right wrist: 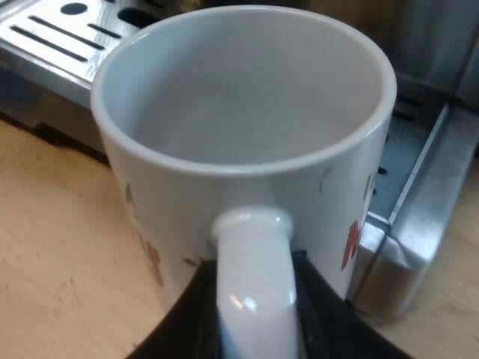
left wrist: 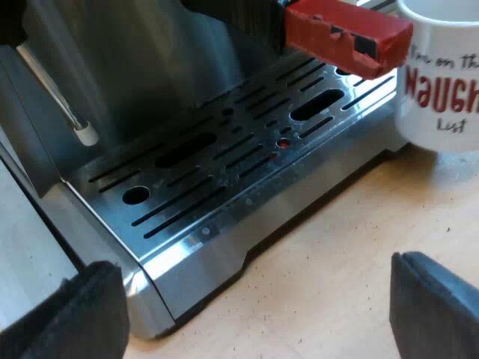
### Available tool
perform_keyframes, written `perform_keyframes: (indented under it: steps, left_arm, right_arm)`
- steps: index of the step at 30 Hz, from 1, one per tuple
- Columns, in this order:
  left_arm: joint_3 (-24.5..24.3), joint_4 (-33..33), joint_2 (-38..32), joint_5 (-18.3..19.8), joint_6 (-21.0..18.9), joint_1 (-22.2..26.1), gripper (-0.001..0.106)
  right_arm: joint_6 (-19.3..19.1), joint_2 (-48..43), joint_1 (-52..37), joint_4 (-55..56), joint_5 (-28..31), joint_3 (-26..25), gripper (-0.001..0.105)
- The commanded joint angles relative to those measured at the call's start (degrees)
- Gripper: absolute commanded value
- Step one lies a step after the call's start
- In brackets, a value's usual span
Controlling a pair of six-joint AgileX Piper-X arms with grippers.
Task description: Place mug into machine
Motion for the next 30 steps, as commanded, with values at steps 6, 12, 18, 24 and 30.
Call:
perform_keyframes:
  steps: [6, 12, 18, 24, 30]
  left_arm:
    - [-0.2, -1.36, -0.22, -0.14, 0.17, -0.04, 0.073]
    - [-0.2, -1.36, -0.22, -0.14, 0.17, -0.04, 0.073]
    - [-0.2, -1.36, -0.22, 1.22, -0.06, -0.04, 0.073]
    - [-0.2, -1.36, -0.22, 1.21, -0.06, -0.04, 0.073]
    - [-0.2, -1.36, -0.22, 1.21, -0.06, -0.04, 0.073]
  right_arm:
    - [1.04, 10.98, 0.33, -13.17, 0.73, -4.85, 0.0]
    - [1.54, 20.04, 0.33, -16.2, -0.66, -10.3, 0.0]
    - [1.84, 27.19, 0.33, -20.12, -0.65, -14.6, 0.0]
    - [1.84, 33.64, 0.33, -21.69, -0.65, -19.01, 0.0]
    - [1.84, 39.0, 0.33, -25.39, -0.65, -21.49, 0.0]
